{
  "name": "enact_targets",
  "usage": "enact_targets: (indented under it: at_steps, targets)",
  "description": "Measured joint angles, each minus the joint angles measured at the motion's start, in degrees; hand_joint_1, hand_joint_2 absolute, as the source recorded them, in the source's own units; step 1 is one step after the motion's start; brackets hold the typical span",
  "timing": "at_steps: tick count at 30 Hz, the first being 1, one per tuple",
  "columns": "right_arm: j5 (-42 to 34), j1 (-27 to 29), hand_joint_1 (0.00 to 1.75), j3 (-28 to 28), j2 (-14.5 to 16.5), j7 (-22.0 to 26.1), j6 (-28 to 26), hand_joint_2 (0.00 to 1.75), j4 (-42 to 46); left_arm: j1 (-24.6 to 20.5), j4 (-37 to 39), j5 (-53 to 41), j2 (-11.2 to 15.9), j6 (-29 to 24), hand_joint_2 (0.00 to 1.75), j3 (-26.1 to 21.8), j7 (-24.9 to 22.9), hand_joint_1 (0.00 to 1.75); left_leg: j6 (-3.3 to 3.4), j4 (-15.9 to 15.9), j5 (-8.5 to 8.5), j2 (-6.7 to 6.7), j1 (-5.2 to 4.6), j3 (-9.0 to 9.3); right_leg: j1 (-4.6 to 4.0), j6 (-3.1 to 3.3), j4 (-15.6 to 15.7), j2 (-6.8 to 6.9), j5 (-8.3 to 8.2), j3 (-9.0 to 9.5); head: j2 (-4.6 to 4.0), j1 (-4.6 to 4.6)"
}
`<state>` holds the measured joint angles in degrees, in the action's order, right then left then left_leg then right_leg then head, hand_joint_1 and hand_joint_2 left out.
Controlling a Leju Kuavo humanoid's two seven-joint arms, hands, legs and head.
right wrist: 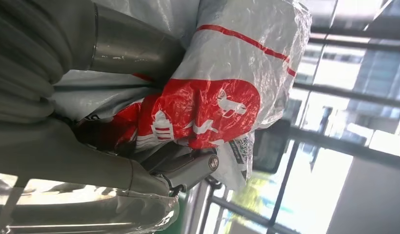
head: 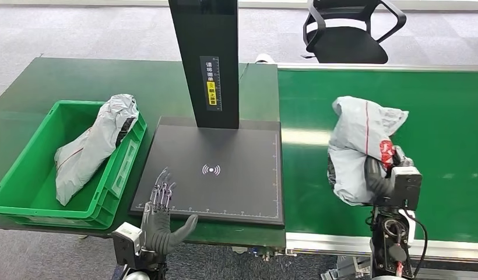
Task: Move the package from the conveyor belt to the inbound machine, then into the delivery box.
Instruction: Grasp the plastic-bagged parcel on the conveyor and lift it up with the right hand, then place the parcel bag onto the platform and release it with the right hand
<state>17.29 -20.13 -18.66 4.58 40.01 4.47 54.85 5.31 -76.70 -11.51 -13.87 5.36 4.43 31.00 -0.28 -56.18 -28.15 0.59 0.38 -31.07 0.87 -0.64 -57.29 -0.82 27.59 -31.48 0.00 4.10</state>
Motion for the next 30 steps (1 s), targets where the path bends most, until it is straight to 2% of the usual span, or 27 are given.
enact_targets:
  at_steps: [5,10,14,17,19,21,23,27,30]
  targets:
    - [-0.7,-1.4,1.75,6.8,2.7,0.0,6.6,1.75,0.0,-0.9,0.8,0.0,0.1,0.0,1.75,0.3,0.3,0.0,-0.04,0.0,0.05,0.01,0.03,-0.02,-0.04,0.02,0.0,-0.01,-0.01,-0.01,0.0,0.0]
    - [2.4,-7.8,1.75,15.0,4.6,-0.3,14.8,1.75,-7.9,-2.5,2.4,0.0,0.2,0.2,1.75,0.6,0.9,0.0,-0.05,0.0,0.1,-0.02,0.04,-0.01,-0.04,0.05,-0.1,-0.03,-0.04,-0.04,0.0,0.01]
    - [4.7,-13.9,1.75,20.8,6.8,-3.1,15.7,1.75,-16.5,-4.0,4.0,0.0,0.3,0.4,1.75,0.9,1.1,0.0,-0.06,0.0,0.13,0.03,0.04,-0.02,-0.04,0.06,-0.1,0.01,-0.05,-0.05,0.0,-0.01]
    - [5.4,-17.3,1.75,23.2,8.2,-6.4,14.9,1.75,-21.4,-4.5,4.7,0.0,0.4,0.5,1.75,1.2,1.1,0.0,-0.06,0.0,0.13,0.02,0.04,-0.04,-0.04,0.06,-0.1,0.01,-0.04,-0.06,0.0,0.0]
    - [5.7,-19.1,1.38,24.2,9.0,-8.6,14.7,1.75,-24.1,-4.7,5.0,-0.1,0.5,0.4,1.75,1.4,1.1,0.0,-0.06,0.0,0.13,0.02,0.04,-0.06,-0.04,0.06,-0.1,0.01,-0.04,-0.08,0.0,0.01]
    - [6.2,-20.3,0.51,25.2,9.7,-10.5,14.7,1.75,-26.4,-4.7,5.1,-0.1,0.5,0.3,1.75,1.5,1.1,0.0,-0.06,0.0,0.13,0.02,0.03,-0.08,-0.03,0.06,-0.1,0.0,-0.04,-0.11,0.0,0.01]
    - [6.5,-21.0,0.0,26.1,10.3,-11.5,14.5,1.75,-28.4,-4.8,5.2,-0.2,0.6,0.2,1.75,1.7,1.0,0.0,-0.06,0.0,0.13,0.03,0.03,-0.1,-0.03,0.06,-0.1,0.01,-0.04,-0.14,0.0,0.01]
    - [5.8,-21.2,0.0,27.1,10.8,-10.4,13.4,1.75,-30.4,-4.7,5.2,-0.3,0.7,0.0,1.75,1.9,0.8,0.0,-0.06,0.0,0.13,0.06,0.04,-0.16,-0.04,0.06,-0.1,0.05,-0.04,-0.18,0.0,0.0]
    - [3.3,-20.6,0.0,27.1,10.8,-6.1,14.2,1.75,-30.5,-4.7,5.1,-0.1,0.8,-0.1,1.75,1.9,0.7,0.0,-0.06,0.0,0.13,0.05,0.04,-0.16,-0.04,0.06,-0.1,0.04,-0.04,-0.2,0.0,0.01]
